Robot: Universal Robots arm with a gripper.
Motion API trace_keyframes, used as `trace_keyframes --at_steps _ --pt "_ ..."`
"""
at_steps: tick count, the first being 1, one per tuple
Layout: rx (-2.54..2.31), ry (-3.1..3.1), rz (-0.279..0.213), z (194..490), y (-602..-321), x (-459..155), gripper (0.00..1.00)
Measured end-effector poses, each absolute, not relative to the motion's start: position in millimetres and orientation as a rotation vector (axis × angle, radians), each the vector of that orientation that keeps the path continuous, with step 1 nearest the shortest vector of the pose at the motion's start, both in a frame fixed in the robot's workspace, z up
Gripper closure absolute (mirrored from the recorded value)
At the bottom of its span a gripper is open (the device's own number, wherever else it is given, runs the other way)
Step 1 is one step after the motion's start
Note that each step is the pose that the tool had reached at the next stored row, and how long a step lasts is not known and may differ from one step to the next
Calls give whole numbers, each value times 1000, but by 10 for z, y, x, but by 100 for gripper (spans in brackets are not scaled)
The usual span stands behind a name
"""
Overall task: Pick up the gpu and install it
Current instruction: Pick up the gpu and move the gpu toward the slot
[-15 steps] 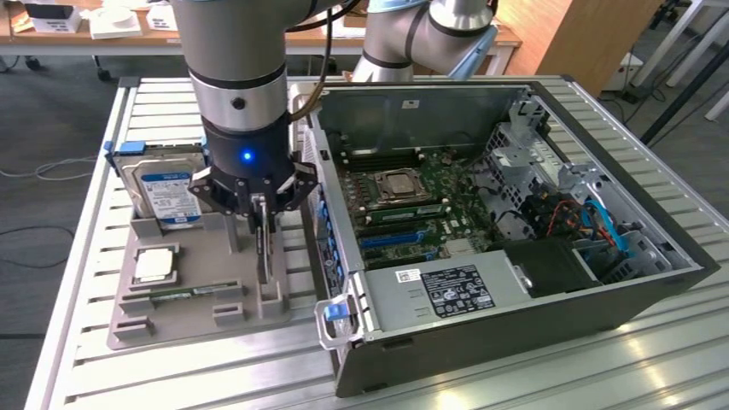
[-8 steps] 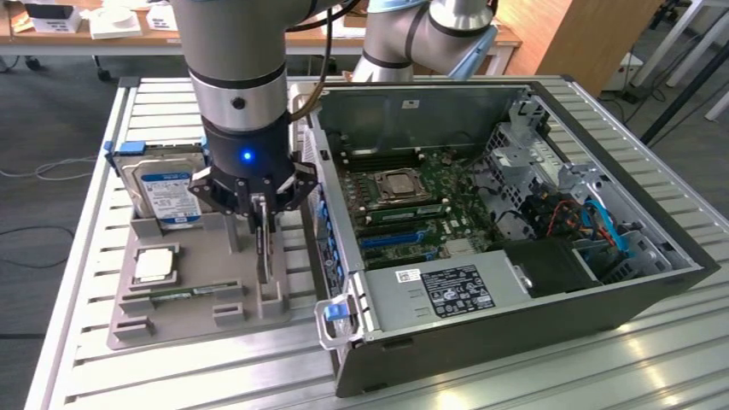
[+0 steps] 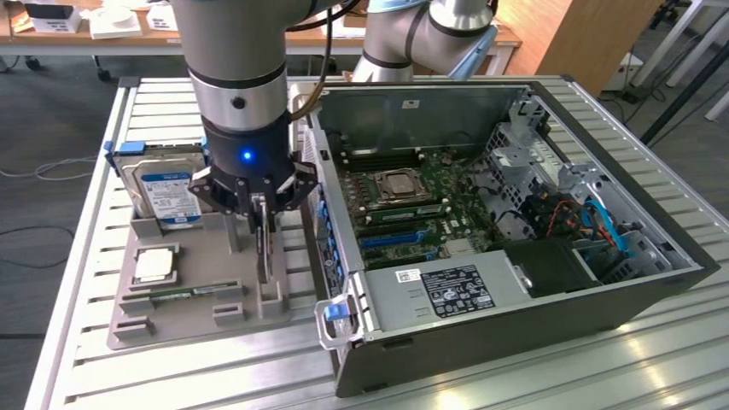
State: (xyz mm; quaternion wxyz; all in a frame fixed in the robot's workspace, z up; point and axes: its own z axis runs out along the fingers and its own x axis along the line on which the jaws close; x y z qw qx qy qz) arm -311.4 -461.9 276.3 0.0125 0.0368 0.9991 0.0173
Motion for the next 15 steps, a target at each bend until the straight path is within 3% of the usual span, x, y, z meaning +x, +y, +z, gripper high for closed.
trace_keyframes --at_steps 15 --pt "115 3114 54 3147 -4619 -3103 73"
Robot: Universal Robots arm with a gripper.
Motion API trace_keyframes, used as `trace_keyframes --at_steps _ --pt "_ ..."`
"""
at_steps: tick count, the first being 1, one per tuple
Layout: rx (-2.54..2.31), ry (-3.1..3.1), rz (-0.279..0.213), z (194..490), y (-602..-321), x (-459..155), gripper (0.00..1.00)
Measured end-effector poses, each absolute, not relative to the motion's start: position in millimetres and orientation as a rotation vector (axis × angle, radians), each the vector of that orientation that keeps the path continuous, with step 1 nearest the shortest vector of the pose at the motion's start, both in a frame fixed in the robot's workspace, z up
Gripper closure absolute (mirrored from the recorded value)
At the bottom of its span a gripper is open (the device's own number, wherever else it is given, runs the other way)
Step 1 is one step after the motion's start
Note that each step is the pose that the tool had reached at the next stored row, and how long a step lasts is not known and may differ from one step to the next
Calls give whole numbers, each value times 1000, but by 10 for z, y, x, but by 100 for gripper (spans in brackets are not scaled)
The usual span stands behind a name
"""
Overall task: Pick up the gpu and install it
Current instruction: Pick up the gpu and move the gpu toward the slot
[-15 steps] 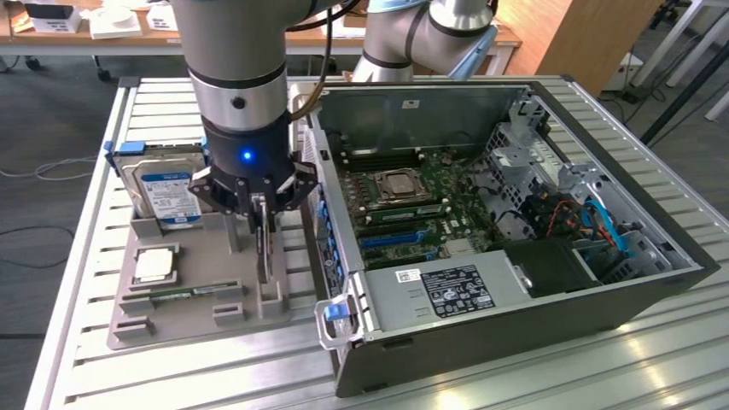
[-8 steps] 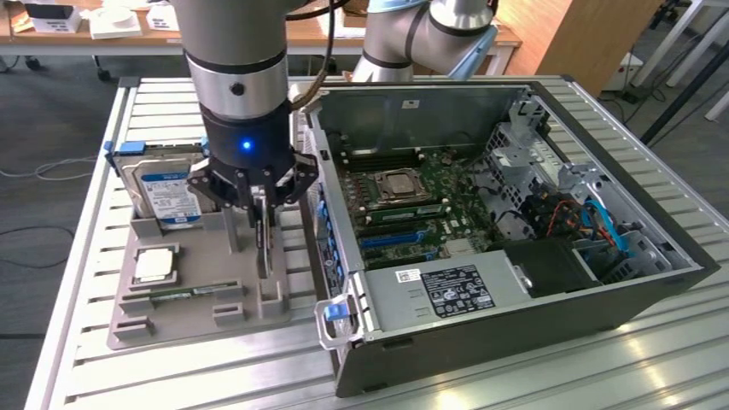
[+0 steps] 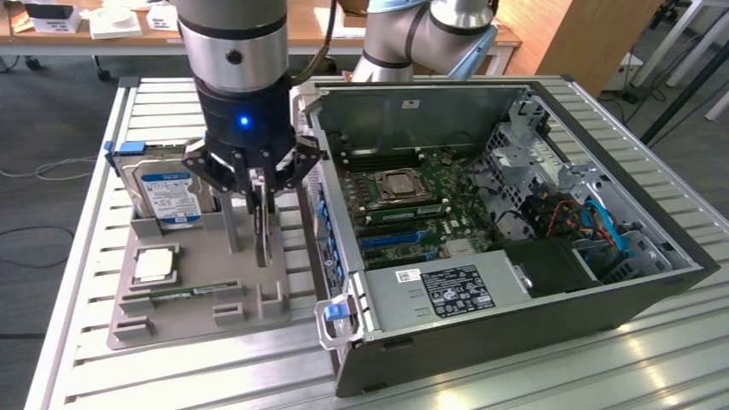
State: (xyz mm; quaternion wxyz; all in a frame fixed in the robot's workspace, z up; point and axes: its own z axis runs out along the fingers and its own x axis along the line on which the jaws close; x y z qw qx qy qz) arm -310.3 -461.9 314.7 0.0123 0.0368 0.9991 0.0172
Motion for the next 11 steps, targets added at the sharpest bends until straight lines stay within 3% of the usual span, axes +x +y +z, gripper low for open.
trace_keyframes --at_steps 11 --pt "115 3114 53 3562 -4619 -3099 73"
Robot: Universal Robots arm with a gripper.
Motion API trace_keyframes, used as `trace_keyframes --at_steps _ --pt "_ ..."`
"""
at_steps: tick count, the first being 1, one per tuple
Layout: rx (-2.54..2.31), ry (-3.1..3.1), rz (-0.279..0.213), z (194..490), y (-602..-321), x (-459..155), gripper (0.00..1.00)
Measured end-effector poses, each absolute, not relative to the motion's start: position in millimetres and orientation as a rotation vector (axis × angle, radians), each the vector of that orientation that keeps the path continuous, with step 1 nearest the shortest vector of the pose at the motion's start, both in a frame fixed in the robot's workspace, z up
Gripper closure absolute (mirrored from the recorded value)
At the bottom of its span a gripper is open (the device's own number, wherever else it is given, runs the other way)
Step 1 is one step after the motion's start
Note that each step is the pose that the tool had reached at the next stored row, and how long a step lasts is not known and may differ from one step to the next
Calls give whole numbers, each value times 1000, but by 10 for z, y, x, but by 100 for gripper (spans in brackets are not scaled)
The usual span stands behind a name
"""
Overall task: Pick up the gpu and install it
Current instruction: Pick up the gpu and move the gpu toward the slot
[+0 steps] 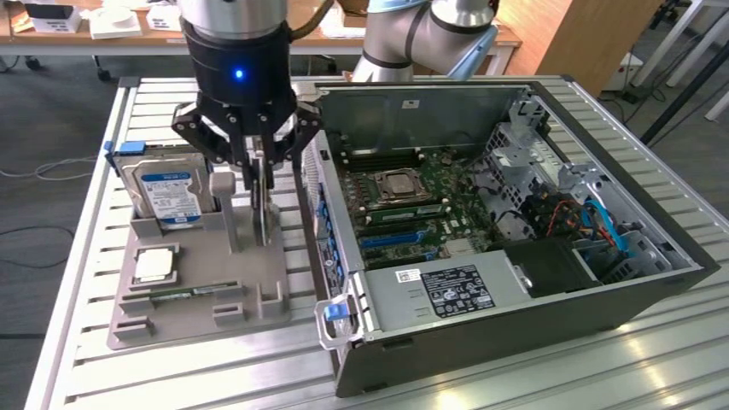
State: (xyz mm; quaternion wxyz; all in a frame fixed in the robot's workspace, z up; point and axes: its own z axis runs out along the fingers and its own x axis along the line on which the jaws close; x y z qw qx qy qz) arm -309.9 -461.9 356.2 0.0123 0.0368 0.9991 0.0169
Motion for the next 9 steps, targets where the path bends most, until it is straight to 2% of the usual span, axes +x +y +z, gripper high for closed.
trace_keyframes --at_steps 9 --pt "113 3114 48 3797 -4619 -3099 73"
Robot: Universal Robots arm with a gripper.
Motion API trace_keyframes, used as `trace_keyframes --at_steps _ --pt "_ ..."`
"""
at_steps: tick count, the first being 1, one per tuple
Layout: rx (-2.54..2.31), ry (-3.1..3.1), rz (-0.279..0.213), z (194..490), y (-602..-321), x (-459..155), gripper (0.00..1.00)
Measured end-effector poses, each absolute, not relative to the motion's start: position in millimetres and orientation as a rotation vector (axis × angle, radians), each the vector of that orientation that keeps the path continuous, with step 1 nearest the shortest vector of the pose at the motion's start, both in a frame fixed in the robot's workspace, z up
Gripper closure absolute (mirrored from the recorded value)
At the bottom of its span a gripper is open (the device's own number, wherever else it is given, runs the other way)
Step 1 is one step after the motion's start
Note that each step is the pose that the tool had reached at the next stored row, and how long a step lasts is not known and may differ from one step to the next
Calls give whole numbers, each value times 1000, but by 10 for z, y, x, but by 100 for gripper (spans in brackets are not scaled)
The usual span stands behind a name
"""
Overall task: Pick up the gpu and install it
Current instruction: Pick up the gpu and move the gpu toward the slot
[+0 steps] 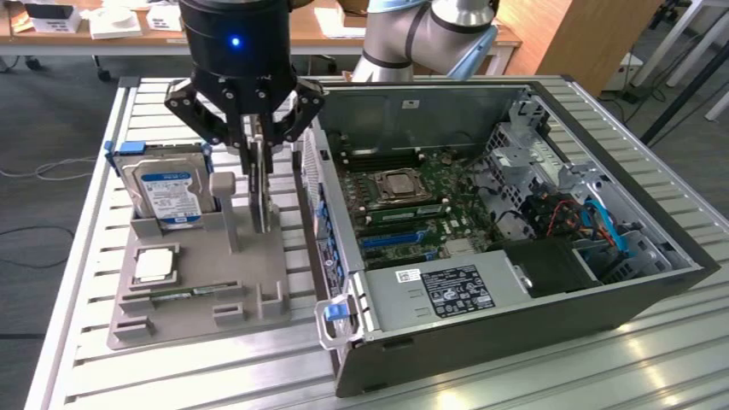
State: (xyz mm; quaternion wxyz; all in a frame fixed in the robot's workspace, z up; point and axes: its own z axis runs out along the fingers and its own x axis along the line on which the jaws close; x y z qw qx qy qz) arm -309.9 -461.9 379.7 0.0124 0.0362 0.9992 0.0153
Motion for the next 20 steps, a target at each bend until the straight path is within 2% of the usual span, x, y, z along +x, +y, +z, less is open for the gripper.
trace_keyframes --at_steps 20 --pt "113 3114 46 4344 -4619 -3099 73"
